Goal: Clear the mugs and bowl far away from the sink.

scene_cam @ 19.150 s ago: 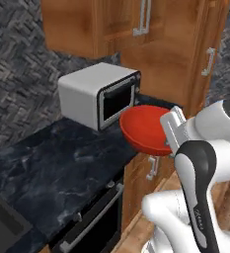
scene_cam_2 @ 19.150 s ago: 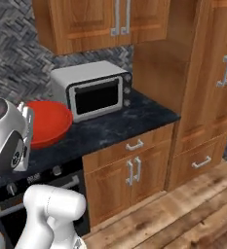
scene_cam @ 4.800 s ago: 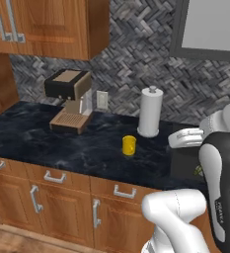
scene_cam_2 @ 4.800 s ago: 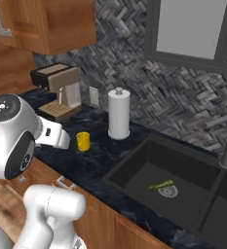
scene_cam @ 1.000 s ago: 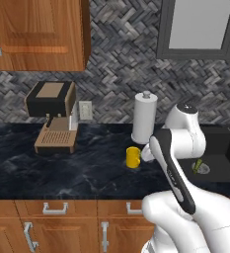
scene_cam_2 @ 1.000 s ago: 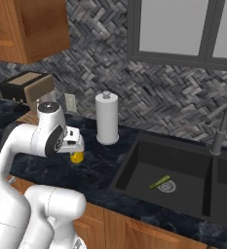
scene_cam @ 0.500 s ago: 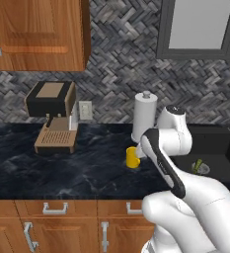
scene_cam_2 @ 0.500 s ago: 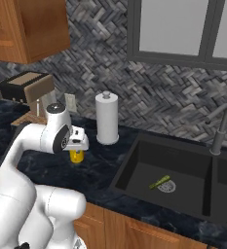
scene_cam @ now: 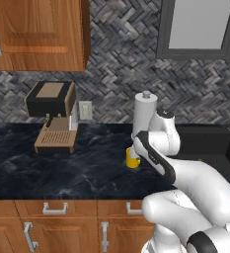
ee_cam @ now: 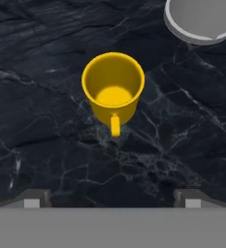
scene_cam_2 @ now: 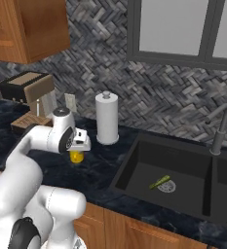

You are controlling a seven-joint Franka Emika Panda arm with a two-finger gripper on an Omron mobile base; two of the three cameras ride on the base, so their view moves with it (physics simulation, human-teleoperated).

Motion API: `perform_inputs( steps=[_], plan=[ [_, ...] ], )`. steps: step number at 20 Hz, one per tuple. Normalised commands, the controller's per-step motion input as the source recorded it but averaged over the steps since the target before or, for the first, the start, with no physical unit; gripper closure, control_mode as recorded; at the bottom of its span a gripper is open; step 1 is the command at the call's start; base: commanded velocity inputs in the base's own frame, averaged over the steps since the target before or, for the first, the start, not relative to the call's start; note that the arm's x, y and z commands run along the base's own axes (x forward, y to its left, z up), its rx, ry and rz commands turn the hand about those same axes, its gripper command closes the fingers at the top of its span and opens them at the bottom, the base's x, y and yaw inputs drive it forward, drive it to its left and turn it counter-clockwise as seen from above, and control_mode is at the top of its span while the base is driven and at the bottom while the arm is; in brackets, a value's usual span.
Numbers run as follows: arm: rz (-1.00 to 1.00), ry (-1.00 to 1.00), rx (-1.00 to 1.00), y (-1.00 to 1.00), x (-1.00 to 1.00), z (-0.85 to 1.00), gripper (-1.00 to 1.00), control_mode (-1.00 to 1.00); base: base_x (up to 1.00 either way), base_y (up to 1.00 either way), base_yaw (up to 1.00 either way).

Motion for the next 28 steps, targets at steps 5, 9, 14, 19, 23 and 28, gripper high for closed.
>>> perform_inputs(
  steps=[5, 9, 14, 19, 23, 28],
  plan=[
    [0.0, 0.01, 0.0, 0.02, 0.31, -0.25, -1.0, -1.0, 0.0, 0.0, 0.0],
    [0.0, 0.0, 0.0, 0.05, 0.19, -0.23, -1.0, -1.0, 0.0, 0.0, 0.0],
    [0.0, 0.03, 0.0, 0.08, 0.14, -0.29, -1.0, -1.0, 0.0, 0.0, 0.0],
    [0.0, 0.03, 0.0, 0.06, 0.18, -0.34, -1.0, -1.0, 0.0, 0.0, 0.0],
    [0.0, 0.04, 0.0, 0.03, 0.14, -0.27, -1.0, -1.0, 0.0, 0.0, 0.0],
    [0.0, 0.02, 0.0, 0.0, 0.28, -0.15, -1.0, -1.0, 0.0, 0.0, 0.0]
  ],
)
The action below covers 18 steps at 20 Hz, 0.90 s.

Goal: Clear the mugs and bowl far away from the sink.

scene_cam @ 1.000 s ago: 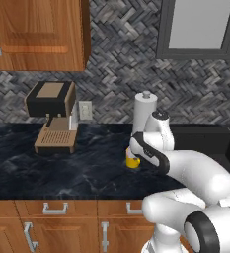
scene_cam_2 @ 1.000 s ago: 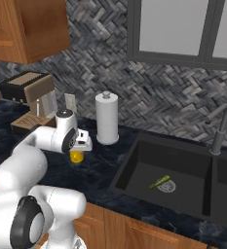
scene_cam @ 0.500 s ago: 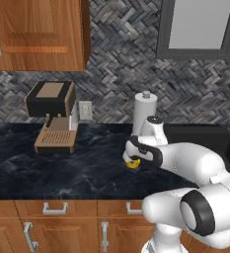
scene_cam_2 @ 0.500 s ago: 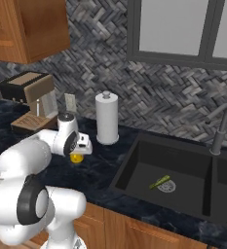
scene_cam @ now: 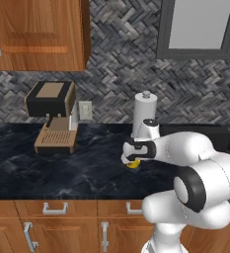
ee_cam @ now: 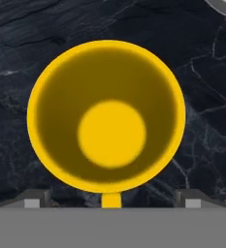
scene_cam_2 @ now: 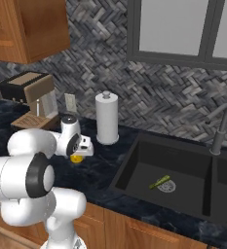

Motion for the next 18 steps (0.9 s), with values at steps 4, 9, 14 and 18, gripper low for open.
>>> perform_inputs(
  steps=[4, 9, 14, 18],
  plan=[
    [0.0, 0.02, 0.0, 0.0, 0.26, -0.13, -1.0, -1.0, 0.0, 0.0, 0.0],
    [0.0, 0.0, 0.0, 0.0, 0.0, -0.13, -1.0, -1.0, 0.0, 0.0, 0.0],
    [0.0, 0.0, 0.0, 0.0, -0.08, -0.19, -1.0, -1.0, 0.0, 0.0, 0.0],
    [0.0, 0.0, 0.0, 0.0, -0.18, -0.19, -1.0, -1.0, 0.0, 0.0, 0.0]
  ],
)
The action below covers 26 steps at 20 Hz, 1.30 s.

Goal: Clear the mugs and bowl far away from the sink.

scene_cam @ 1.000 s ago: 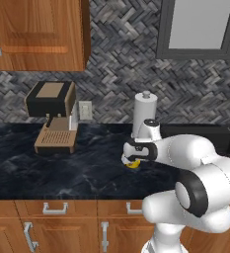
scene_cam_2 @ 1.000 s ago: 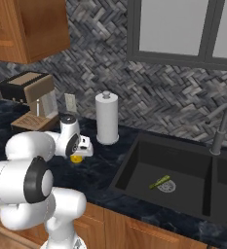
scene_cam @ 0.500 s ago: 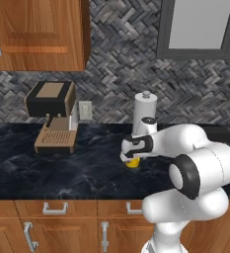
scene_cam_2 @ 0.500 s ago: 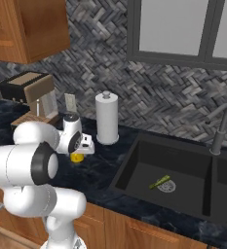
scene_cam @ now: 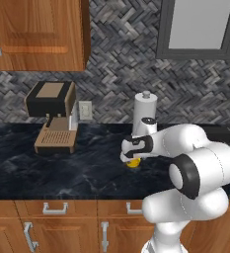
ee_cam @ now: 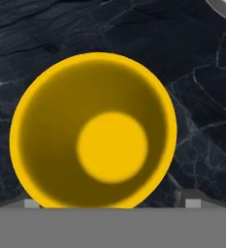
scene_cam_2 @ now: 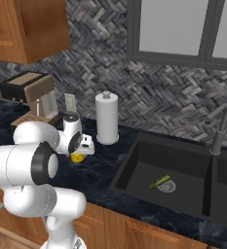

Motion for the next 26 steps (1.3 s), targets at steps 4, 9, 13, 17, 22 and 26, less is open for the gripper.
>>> perform_inputs(
  steps=[4, 9, 13, 17, 22, 26],
  plan=[
    [0.0, 0.0, 0.0, 0.0, -0.11, -0.17, -1.0, -1.0, 0.0, 0.0, 0.0],
    [0.0, 0.0, 0.0, 0.0, -0.13, -0.16, -1.0, -1.0, 0.0, 0.0, 0.0],
    [0.0, 0.0, 0.0, -0.01, -0.23, -0.16, -1.0, -1.0, 0.0, 0.0, 0.0],
    [0.0, 0.0, 0.03, 0.0, -0.2, -0.2, 1.0, -1.0, 0.0, 0.0, 0.0],
    [0.01, 0.0, 0.03, 0.0, -0.13, -0.15, 1.0, -1.0, 0.0, 0.0, 0.0],
    [0.05, 0.0, 0.03, 0.0, 0.05, -0.13, 1.0, -1.0, 0.0, 0.0, 0.0]
  ],
)
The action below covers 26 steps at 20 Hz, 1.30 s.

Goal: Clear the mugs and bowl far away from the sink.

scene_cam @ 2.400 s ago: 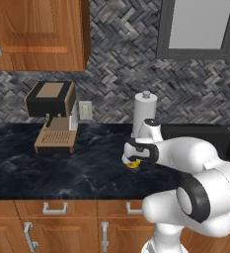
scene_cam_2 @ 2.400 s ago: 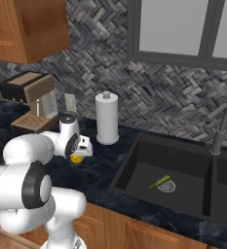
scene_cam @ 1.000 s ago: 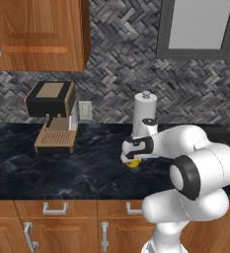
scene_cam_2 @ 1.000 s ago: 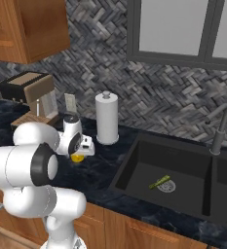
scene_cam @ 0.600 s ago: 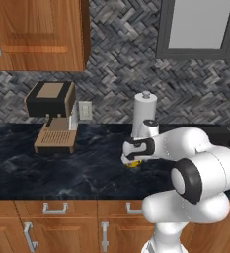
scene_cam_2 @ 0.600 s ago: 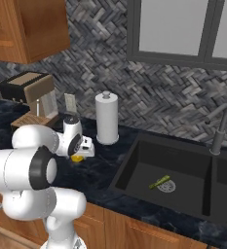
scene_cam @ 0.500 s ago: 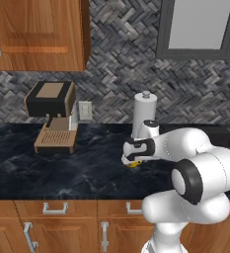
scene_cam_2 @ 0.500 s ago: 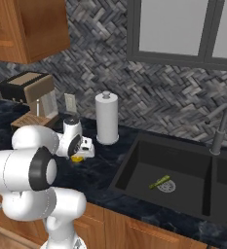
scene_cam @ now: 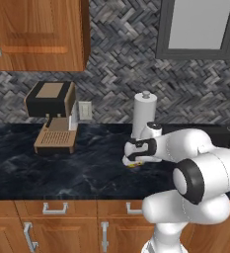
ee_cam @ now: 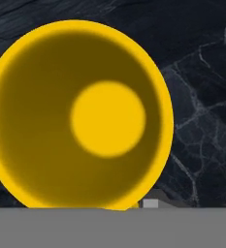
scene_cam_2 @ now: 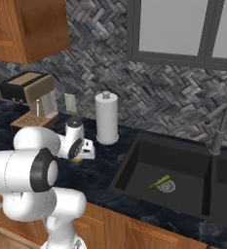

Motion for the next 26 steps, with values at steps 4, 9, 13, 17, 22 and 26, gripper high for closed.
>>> perform_inputs(
  steps=[4, 9, 13, 17, 22, 26],
  plan=[
    [0.05, 0.02, 0.04, 0.02, 0.11, -0.16, 1.0, -1.0, 0.0, 0.0, 0.0],
    [0.03, 0.01, 0.0, 0.3, -0.11, 0.02, 1.0, -1.0, 0.0, 0.0, 0.0],
    [-0.04, 0.02, 0.0, 0.04, -0.78, 0.62, 1.0, -1.0, 0.0, 0.0, 0.0],
    [-0.22, 0.06, 0.0, 0.0, -0.6, 0.87, 1.0, -1.0, 0.0, 0.0, 0.0],
    [-0.3, 0.12, 0.0, 0.0, -0.42, 0.84, 1.0, -1.0, 0.0, 0.0, 0.0],
    [-0.34, 0.21, 0.0, 0.0, -0.37, 0.89, 1.0, -1.0, 0.0, 0.0, 0.0]
  ],
)
